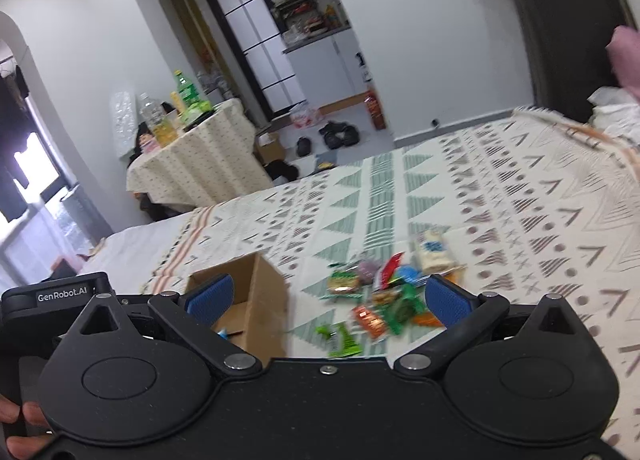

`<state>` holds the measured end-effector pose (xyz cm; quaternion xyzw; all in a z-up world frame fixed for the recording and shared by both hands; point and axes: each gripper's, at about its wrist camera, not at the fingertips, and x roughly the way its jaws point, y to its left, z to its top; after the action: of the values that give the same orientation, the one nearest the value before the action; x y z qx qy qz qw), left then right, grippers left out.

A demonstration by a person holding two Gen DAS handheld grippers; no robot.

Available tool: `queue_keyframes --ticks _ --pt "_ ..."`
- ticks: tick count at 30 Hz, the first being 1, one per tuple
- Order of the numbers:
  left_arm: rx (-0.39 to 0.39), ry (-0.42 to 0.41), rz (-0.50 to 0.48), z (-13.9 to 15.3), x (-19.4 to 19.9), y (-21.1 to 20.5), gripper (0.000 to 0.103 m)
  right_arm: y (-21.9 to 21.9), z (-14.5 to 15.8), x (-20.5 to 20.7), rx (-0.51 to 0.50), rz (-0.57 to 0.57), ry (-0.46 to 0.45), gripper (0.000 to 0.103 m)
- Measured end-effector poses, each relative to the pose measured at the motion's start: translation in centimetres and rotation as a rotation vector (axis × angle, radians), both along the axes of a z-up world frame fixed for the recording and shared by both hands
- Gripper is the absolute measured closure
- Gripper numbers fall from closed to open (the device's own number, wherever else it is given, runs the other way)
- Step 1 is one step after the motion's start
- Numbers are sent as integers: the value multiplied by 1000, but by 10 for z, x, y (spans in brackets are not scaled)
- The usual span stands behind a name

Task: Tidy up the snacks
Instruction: 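Grasp the green packet with left gripper while right grasps the orange rice cracker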

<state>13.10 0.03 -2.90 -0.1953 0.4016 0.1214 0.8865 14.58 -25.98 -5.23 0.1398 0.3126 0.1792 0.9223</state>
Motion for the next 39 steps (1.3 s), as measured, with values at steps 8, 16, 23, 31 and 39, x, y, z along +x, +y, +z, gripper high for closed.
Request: queue_keyframes --ticks 8,16,23,31,39 --pt "-11 0 -32 -11 12 -18 1 -30 -11 3 -20 -37 45 0" --pt "-62 16 -61 -36 29 -31 3 -44 -28 13 -26 -48 95 0" --pt "-91 25 -57 -54 50 -38 11 -39 -38 37 -88 1 121 3" --pt "-110 75 -25 -82 76 -42 32 -36 -59 70 -76 26 214 20" --pt "-133 131 -19 -113 98 -50 46 -30 -74 102 -130 71 254 30"
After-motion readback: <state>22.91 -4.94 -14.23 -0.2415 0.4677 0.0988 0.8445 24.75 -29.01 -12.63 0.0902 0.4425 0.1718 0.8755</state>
